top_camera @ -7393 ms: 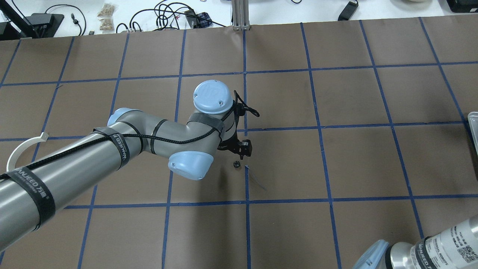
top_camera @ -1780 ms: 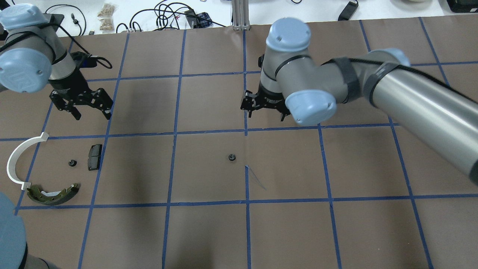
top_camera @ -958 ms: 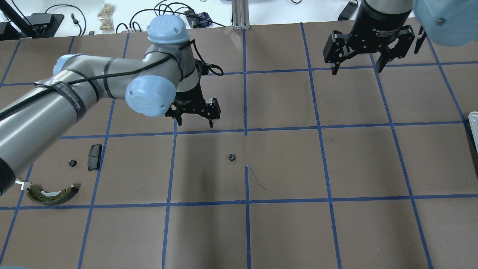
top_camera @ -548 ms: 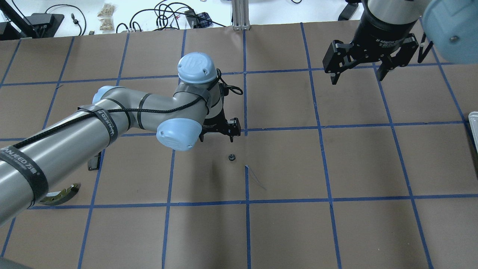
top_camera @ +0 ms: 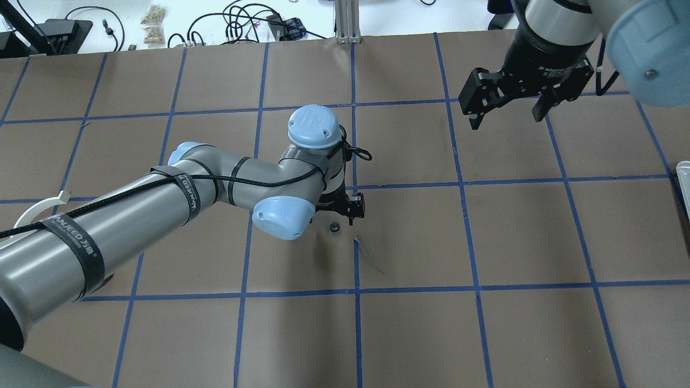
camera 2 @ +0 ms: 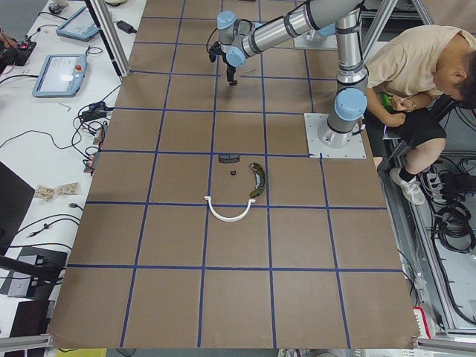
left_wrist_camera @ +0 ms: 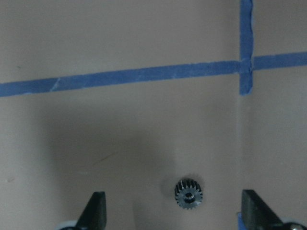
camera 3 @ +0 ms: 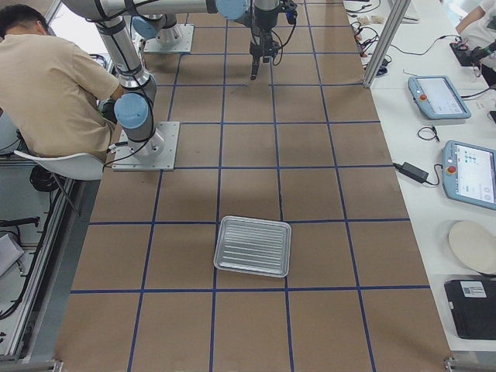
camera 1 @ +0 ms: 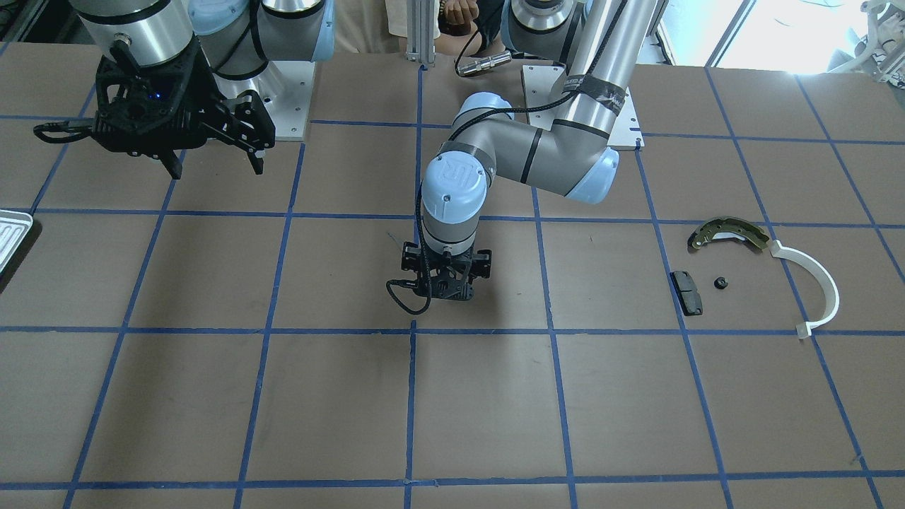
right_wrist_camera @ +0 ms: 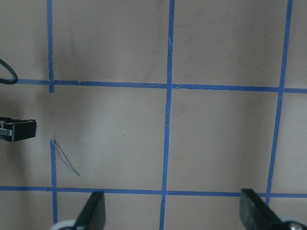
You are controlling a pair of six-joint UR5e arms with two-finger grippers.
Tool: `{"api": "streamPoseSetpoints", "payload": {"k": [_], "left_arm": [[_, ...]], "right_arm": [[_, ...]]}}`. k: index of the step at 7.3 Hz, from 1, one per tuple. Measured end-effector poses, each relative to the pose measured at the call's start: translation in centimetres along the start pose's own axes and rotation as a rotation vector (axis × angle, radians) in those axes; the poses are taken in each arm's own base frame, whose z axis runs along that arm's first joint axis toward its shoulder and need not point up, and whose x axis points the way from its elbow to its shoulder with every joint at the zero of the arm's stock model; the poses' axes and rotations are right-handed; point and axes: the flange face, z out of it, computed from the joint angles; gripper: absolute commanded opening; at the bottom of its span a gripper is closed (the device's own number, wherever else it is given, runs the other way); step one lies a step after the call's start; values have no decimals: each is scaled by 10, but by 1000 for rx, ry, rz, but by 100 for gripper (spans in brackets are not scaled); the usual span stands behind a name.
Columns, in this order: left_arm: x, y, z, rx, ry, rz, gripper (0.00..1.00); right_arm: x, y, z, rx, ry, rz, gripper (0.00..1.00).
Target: Place bearing gear from tray to pile
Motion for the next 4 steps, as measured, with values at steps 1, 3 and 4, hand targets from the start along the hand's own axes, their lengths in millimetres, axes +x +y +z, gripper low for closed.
{"api": "streamPoseSetpoints", "payload": {"k": [1,3,4], "left_arm": [[1,2,4,-7,-3,3,79],[1,1,11,-13,-5,2,50],[1,0,14,-15,-5,1,25]], "right_arm": [[0,1,4,-2,-3,-21,100],[0,2,8,-5,-5,-34,100],[0,2,9,-6,-6,-35,100]]}}
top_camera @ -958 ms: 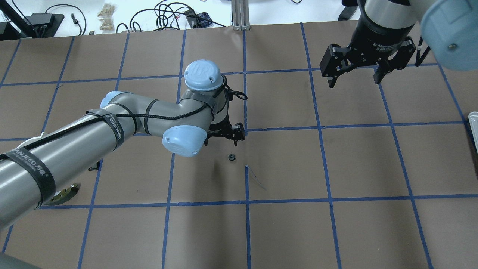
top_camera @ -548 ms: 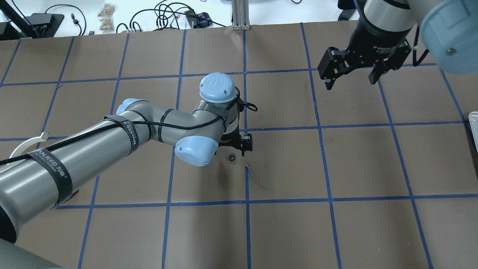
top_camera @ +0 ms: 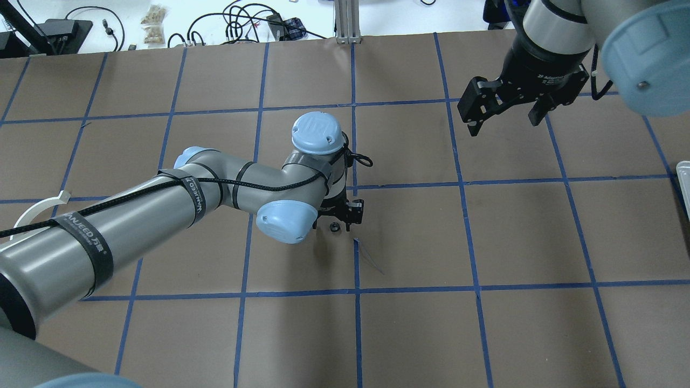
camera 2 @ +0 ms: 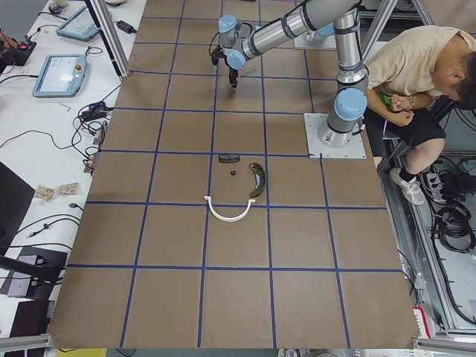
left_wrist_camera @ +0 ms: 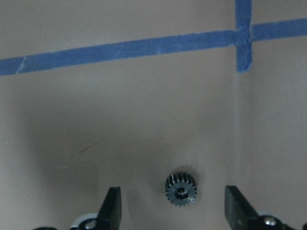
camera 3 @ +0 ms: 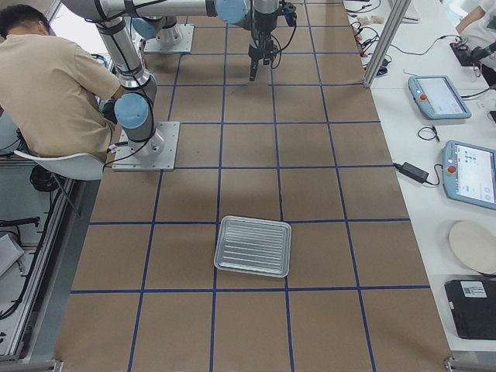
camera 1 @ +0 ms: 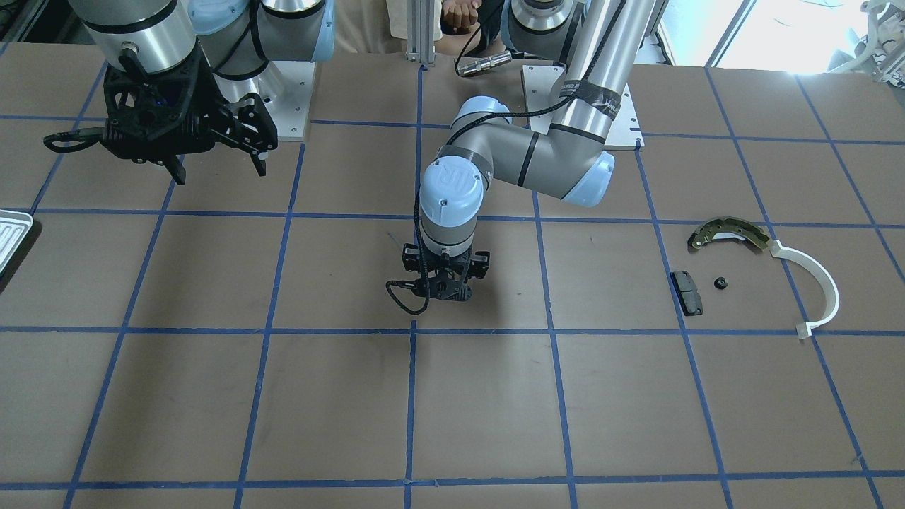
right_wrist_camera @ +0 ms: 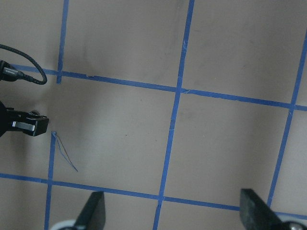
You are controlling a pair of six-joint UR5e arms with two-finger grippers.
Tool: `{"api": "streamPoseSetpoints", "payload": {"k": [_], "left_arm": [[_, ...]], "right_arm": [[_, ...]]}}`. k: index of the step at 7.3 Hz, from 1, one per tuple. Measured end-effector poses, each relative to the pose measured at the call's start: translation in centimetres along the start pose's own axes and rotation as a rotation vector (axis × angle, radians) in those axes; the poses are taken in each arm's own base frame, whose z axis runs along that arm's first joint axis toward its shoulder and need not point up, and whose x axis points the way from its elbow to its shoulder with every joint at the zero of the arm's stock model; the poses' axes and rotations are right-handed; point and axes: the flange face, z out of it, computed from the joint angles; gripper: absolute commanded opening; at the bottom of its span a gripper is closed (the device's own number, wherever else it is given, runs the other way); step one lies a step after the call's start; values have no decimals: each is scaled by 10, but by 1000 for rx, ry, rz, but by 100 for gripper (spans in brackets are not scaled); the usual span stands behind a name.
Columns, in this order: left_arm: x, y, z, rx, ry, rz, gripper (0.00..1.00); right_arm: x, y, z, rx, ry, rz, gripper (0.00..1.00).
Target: Place bearing gear from tray to pile
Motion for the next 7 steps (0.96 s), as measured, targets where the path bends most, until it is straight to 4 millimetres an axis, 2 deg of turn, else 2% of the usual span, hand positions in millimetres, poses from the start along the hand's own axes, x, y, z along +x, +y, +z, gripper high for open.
{"api": "streamPoseSetpoints", "payload": {"k": [1,4,5,6,7], "left_arm": [[0,0,2,-2,0,-1,0],[-1,-4,-8,6,36,-11,0],[-9,-8,-16,15,42,-25,0],[-26,-15,-26,21,47,-53,0],[-54,-27,-39,15,51,-89,0]], "right_arm": [[0,0,1,0,-1,1,100],[1,0,1,-1,0,2,100],[1,0,1,-1,0,2,100],[1,0,1,-1,0,3,100],[1,0,1,0,0,4,100]]}}
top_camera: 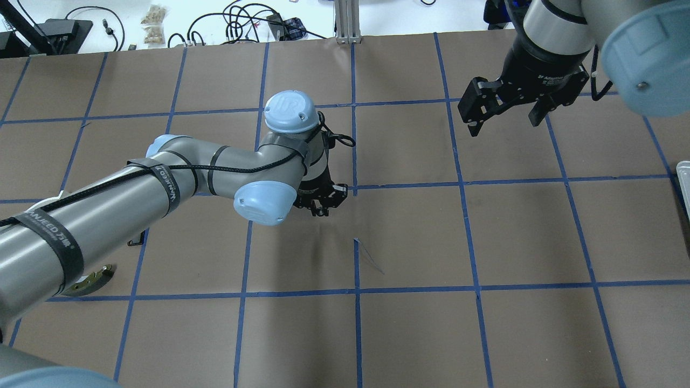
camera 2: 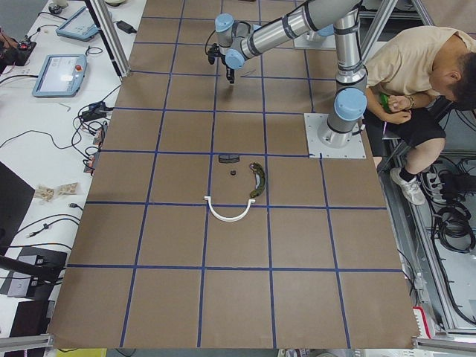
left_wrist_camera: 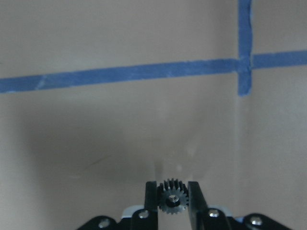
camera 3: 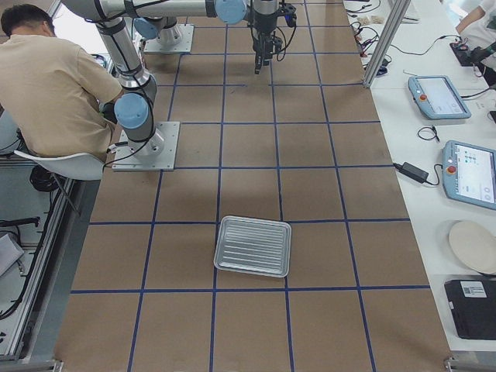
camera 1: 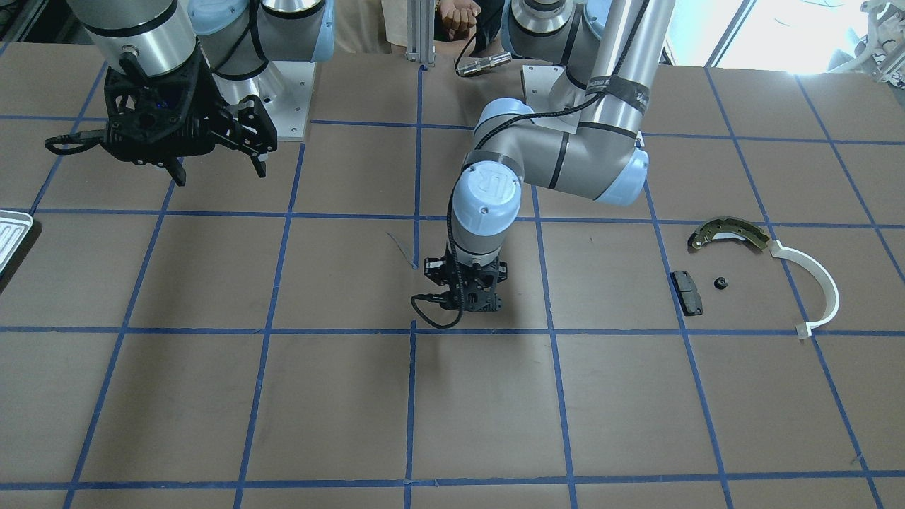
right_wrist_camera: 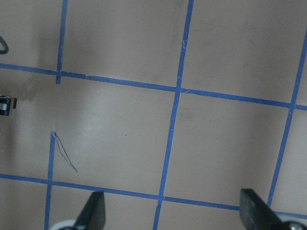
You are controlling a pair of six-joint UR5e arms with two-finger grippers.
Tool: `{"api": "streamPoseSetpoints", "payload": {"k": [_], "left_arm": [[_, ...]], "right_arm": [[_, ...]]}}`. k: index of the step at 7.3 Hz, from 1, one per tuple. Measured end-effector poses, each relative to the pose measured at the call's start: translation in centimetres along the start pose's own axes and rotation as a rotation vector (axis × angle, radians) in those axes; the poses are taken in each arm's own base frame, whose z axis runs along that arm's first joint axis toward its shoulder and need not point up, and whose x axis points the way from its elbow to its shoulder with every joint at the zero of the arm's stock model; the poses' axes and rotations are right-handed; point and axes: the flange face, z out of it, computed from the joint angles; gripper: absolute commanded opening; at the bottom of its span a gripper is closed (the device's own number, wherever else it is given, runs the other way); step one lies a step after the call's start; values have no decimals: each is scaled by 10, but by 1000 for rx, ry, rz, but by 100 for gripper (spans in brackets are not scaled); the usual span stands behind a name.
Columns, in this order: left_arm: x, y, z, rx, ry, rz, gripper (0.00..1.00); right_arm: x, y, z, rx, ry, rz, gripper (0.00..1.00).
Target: Place bearing gear from tray to pile
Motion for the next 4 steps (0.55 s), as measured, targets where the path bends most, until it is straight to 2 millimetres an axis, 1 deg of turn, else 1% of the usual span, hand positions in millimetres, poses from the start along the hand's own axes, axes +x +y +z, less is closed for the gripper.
{"api": "streamPoseSetpoints", "payload": {"k": [1,2,3,4], "left_arm": [[-36,-18,-19,-28,-3,-27,0],[-82,-36,-38,-68,-22,-42,0],[-141,-51,-53,-97,-53,-65,0],[-207,-60,-63,-113,-87,-69,0]], "right_arm": [[0,0,0,1,0,0,100],[0,0,0,1,0,1,100],[0,0,0,0,0,1,100],[0,0,0,0,0,0,100]]}}
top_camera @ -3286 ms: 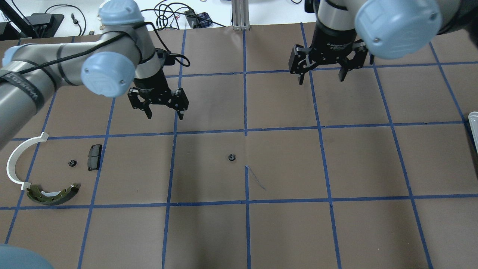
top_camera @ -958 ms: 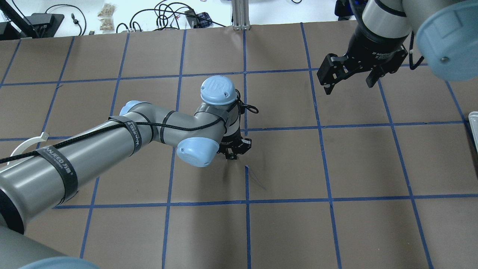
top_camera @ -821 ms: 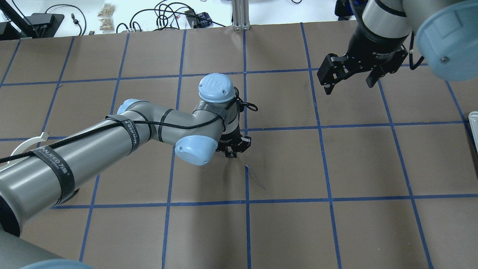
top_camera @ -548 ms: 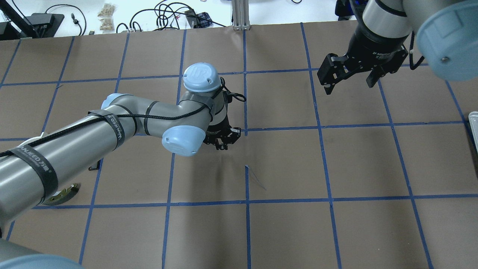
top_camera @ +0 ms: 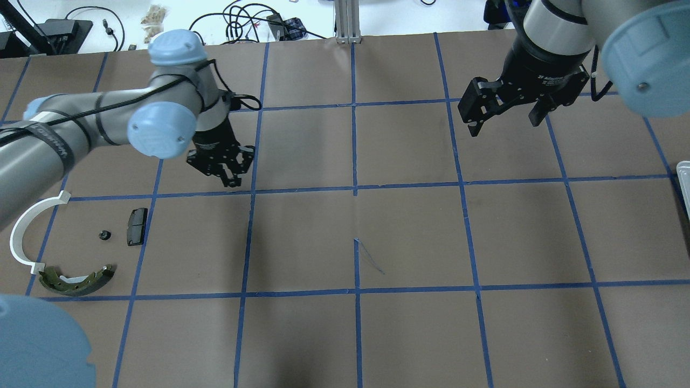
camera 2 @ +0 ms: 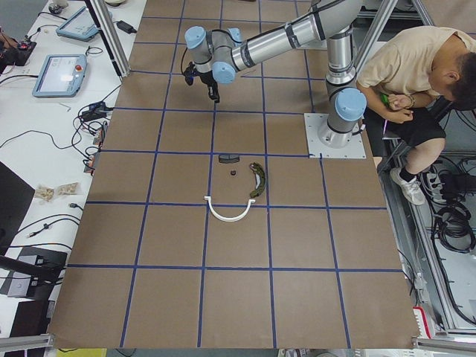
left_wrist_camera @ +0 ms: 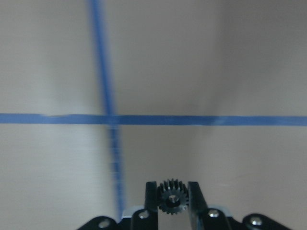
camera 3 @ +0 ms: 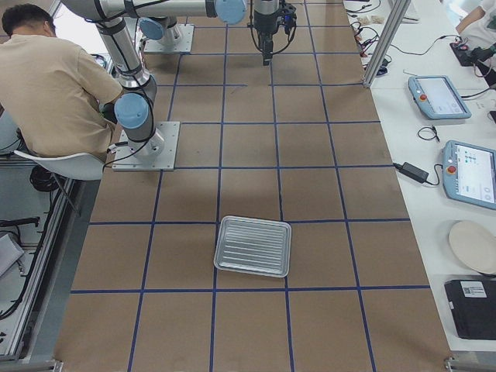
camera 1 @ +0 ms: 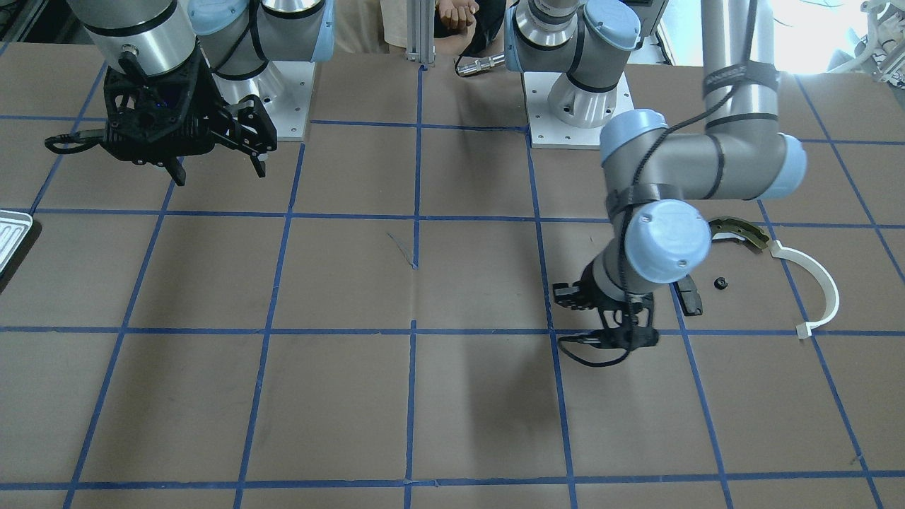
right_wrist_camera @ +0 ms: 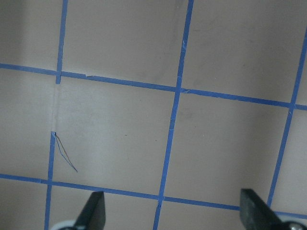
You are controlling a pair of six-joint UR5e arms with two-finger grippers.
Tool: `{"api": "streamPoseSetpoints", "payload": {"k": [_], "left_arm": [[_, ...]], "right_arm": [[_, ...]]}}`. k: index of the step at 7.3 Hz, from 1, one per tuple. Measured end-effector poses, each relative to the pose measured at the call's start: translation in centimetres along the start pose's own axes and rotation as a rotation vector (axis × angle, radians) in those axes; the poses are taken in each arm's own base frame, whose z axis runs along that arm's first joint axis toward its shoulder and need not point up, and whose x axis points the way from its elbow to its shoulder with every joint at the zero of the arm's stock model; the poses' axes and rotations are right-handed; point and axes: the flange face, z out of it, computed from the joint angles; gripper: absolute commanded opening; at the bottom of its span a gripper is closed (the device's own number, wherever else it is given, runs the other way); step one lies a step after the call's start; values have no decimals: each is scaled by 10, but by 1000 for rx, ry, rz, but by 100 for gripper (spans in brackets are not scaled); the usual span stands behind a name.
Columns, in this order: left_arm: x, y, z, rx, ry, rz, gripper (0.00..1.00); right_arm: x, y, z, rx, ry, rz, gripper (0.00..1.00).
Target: Place bearing gear from tray to pile
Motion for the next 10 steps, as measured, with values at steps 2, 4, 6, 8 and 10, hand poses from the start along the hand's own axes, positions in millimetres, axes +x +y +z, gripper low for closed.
{"api": "streamPoseSetpoints", "payload": {"k": [2,4,6,8,10], "left_arm": [[-136,-6,3,-32,-32,48,0],[-234,5,22,-58,1,100,0],[-283,13,40,-60,25,133,0],[-315,19,63,-77,58,120,0],[-320,26,80,-96,83,114,0]], "right_arm": [[0,0,0,-1,1,-1,100],[0,0,0,-1,1,0,100],[0,0,0,-1,1,0,100],[0,0,0,-1,0,1,100],[0,0,0,-2,0,1,100]]}}
